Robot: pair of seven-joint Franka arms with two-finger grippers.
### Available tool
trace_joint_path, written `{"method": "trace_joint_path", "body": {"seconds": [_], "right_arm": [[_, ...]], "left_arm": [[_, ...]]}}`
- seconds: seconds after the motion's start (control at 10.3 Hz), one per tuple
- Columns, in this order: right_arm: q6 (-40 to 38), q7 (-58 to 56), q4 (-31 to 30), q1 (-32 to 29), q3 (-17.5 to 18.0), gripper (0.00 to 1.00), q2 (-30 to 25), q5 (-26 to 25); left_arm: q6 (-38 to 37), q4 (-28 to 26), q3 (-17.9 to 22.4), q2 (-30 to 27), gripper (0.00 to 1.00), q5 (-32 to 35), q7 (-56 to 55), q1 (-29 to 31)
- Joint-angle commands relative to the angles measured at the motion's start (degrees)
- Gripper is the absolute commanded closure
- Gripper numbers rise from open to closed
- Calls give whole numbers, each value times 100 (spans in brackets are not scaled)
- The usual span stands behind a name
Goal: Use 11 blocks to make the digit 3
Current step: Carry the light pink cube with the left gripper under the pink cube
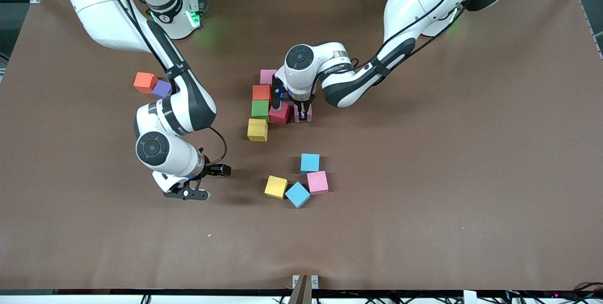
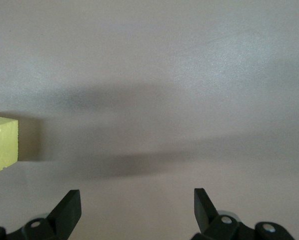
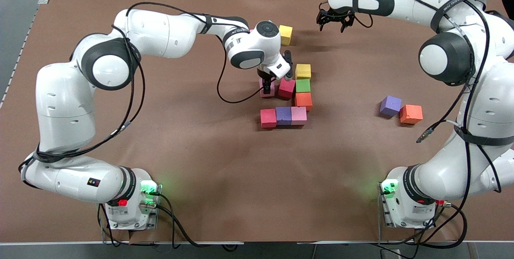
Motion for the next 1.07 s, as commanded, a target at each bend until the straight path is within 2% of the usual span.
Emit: {"method": "trace_joint_path", "body": {"seconds": [0.0,0.19,0.97], "right_arm": [[-89,-94,22,-61,58,0,-45,118],[-89,-94,22,-61,58,0,-45,118],[-97,-85,14,-44,58,0,-45,118]], "left_arm": [[63,206,291,45,95,-40,-107,-355],[71,312,415,107,95,-58,-230,-506],[72,392,416,89,94,-155,-326,-585]]}}
